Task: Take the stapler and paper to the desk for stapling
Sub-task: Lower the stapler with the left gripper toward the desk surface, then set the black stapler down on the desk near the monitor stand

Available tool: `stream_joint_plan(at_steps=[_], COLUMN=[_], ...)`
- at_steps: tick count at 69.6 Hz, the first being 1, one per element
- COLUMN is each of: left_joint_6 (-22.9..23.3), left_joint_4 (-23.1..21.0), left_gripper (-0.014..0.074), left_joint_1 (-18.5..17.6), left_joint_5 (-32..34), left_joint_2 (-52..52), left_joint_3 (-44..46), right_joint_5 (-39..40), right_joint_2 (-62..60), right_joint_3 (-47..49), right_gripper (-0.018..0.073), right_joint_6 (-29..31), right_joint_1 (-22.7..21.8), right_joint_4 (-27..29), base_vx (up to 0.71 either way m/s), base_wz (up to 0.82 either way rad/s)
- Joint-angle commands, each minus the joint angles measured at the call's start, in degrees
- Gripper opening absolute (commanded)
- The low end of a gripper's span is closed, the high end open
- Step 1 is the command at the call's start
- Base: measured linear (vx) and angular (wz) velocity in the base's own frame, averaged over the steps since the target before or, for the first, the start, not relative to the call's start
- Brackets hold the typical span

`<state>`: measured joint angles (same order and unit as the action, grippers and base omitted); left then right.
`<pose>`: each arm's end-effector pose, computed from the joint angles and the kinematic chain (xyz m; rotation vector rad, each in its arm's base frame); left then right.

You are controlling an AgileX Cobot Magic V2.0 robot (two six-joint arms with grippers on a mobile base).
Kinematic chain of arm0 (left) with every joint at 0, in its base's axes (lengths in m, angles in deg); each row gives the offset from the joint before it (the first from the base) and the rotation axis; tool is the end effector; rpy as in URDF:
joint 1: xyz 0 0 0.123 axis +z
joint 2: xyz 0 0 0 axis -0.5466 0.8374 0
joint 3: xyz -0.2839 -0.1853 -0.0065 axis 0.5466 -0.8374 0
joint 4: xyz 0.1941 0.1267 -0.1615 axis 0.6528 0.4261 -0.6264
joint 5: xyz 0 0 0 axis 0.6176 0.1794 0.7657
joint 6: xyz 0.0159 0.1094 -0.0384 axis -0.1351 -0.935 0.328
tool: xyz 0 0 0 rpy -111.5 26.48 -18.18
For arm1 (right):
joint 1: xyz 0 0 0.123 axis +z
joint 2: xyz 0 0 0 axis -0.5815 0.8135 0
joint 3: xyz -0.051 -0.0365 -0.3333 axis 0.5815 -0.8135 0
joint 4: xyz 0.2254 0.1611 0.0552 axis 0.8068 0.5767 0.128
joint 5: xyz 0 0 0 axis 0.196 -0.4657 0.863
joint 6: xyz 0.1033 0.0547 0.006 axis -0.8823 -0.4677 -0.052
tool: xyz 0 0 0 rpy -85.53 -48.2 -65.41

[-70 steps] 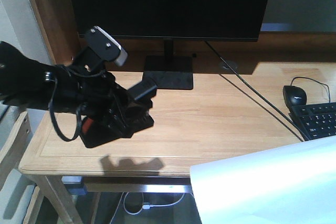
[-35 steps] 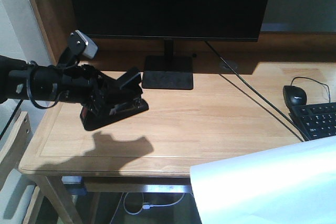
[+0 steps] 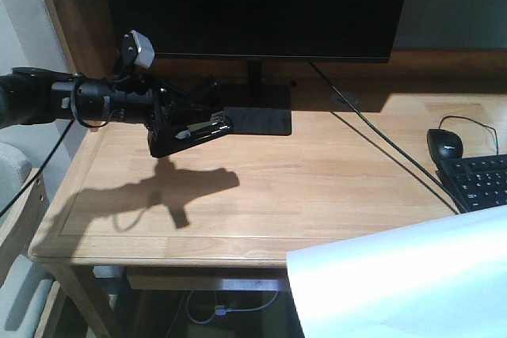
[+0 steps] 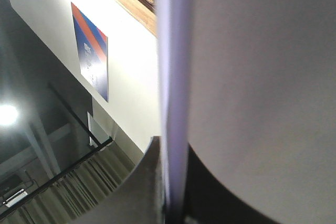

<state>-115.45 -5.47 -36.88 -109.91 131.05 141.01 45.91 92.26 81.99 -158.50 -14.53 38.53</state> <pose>0.5067 -0.1379 0.2305 1.0718 1.6573 -0.9358 0.0358 0.0420 0.2644 0.1747 1.1171 1.4260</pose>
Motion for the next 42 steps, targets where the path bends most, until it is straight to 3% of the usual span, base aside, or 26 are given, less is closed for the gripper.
stream_joint_plan(at_steps=[1, 11, 30, 42], left_joint_6=[-1.06, -2.02, -4.68, -4.68], left_joint_4=[-4.65, -3.77, 7.4, 7.42], left_gripper=[-0.0006, -0.0006, 0.0012, 0.0055], left_joint_1=[0.08, -0.24, -1.31, -1.38], left_joint_5=[-6.52, -6.59, -1.99, -1.48], left_joint_2=[0.16, 5.27, 8.57, 10.53], left_joint_3=[5.94, 10.02, 12.91, 13.02], right_joint_5=[3.02, 3.02, 3.02, 3.02], right_joint_2=[0.66, 0.66, 0.66, 0.66], right_joint_3=[-0.26, -0.26, -0.26, -0.26], right_gripper=[-0.001, -0.001, -0.001, -0.001], right_joint_6=[0.88, 0.88, 0.88, 0.88], right_joint_1=[0.12, 0.12, 0.12, 0.12], right_joint_4=[0.2, 0.2, 0.2, 0.2], base_vx=[0.0, 0.0, 0.0, 0.0], base_wz=[0.0, 0.0, 0.0, 0.0])
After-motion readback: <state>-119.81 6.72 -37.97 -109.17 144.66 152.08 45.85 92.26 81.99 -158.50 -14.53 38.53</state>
